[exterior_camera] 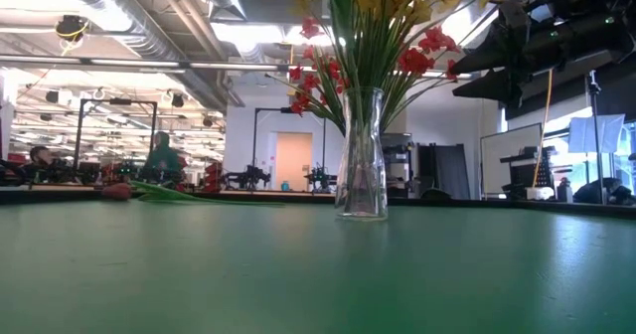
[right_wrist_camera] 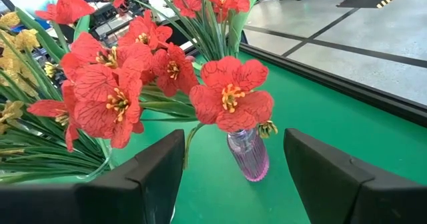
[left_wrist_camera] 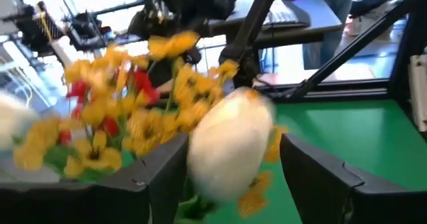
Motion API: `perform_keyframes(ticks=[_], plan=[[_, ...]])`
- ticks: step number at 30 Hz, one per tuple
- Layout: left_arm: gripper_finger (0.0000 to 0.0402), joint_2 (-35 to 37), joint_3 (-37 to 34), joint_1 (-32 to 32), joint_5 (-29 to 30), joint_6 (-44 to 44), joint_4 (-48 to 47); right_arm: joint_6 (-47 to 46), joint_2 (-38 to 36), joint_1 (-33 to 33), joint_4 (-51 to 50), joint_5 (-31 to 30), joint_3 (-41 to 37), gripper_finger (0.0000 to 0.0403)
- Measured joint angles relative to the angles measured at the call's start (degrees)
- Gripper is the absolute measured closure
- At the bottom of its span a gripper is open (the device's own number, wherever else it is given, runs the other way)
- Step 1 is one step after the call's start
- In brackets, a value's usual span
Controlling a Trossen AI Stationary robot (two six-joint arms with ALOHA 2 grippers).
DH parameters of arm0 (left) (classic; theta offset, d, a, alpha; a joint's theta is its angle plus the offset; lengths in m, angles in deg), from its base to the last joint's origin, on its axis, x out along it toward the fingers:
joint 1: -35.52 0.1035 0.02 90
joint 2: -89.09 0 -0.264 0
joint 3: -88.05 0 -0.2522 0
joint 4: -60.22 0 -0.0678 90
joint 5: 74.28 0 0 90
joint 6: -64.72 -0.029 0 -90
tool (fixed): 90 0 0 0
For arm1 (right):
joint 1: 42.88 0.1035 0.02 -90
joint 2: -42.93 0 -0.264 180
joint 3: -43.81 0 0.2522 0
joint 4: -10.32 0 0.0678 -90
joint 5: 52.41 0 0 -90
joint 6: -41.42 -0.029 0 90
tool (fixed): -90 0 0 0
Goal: Sort flowers into vase by color
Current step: Put the white tulip into the transparent vase, then put the red tulip into the violet vase
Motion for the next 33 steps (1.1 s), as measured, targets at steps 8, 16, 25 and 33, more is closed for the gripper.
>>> perform_keyframes(ticks=[8,16,25,33], plan=[[0.0172,0.0,6.1,-4.6,4.8,-1.0,-6.4,-0.1,0.0,0.0,0.0,0.8,0.0,0.0148],[0.0172,5.5,8.3,-12.6,20.8,-6.2,-6.7,-0.9,0.0,0.0,-0.1,3.1,0.0,0.0148],[0.0172,17.1,5.6,-7.3,28.4,32.5,-45.3,-0.9,0.0,0.0,-0.1,3.5,0.0,0.0148],[0.0172,19.5,-0.3,16.2,5.5,49.6,-65.7,-0.7,0.0,0.0,-0.2,4.6,0.0,0.0148]])
